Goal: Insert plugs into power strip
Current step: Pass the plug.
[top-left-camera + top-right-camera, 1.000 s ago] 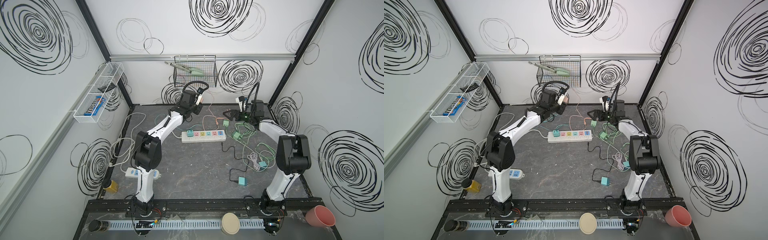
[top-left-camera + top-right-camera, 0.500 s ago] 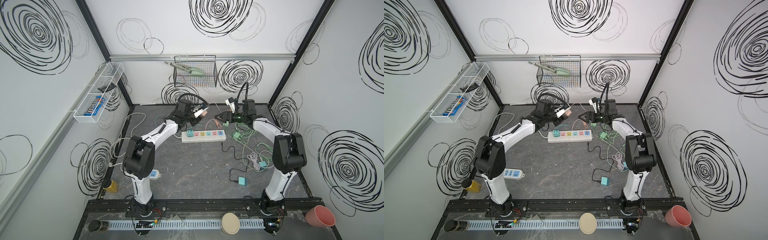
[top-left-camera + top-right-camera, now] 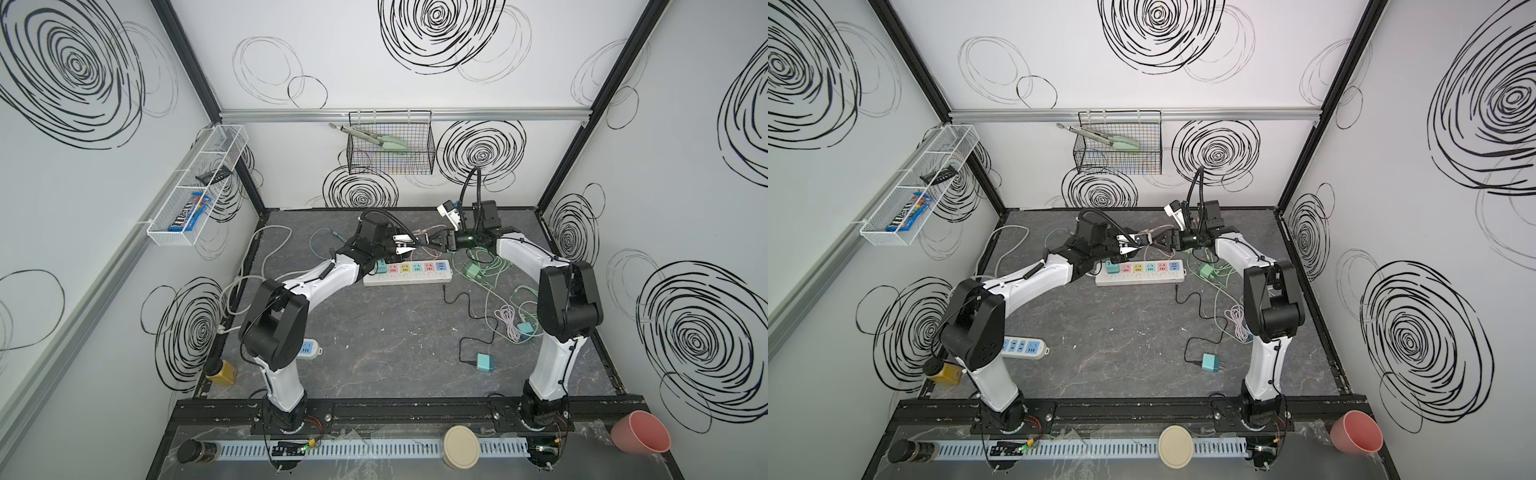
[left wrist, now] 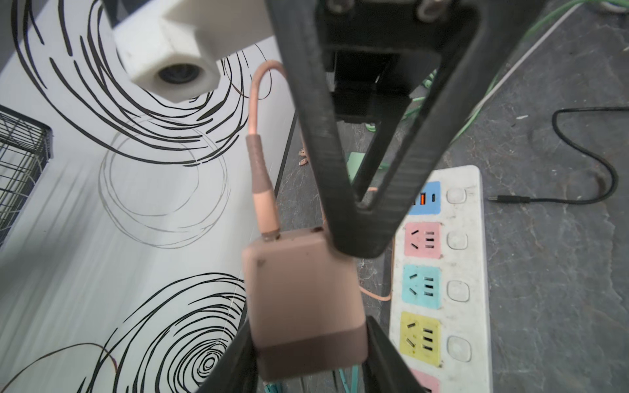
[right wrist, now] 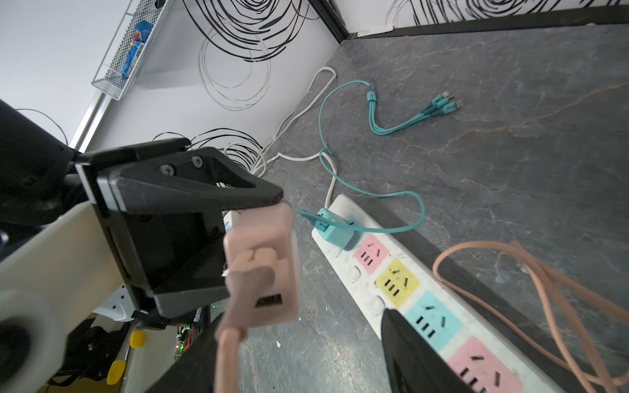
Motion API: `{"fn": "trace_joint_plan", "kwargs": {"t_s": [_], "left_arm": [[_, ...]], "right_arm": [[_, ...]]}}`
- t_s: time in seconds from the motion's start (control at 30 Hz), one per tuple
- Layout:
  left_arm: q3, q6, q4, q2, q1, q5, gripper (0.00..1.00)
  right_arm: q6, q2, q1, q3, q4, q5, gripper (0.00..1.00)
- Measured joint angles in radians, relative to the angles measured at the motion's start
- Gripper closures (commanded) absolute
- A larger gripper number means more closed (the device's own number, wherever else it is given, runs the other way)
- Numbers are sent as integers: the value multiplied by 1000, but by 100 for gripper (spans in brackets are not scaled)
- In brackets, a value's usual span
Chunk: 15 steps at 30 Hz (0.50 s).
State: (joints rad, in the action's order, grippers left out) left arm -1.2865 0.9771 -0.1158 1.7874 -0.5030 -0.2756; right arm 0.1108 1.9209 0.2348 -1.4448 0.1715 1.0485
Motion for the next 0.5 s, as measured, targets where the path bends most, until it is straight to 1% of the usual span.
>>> {"fn": "trace_joint_plan", "kwargs": {"t_s": [0.07,0.2,0.3,0.5], "left_arm": [[12,29,-11,-3,-1,0,100],[27,81,-25,-11,-1,-1,100],[40,110,-38,-18,-1,-5,100],[55,140,-44,-31,-3,-10,100]], "right_arm": [[-28,0,5,-6,13,7,34],[-74,0,9,-25,44,15,44],[-102,1,13,-44,71,23,47],[-154,20,32,-80,106,44,51]]}}
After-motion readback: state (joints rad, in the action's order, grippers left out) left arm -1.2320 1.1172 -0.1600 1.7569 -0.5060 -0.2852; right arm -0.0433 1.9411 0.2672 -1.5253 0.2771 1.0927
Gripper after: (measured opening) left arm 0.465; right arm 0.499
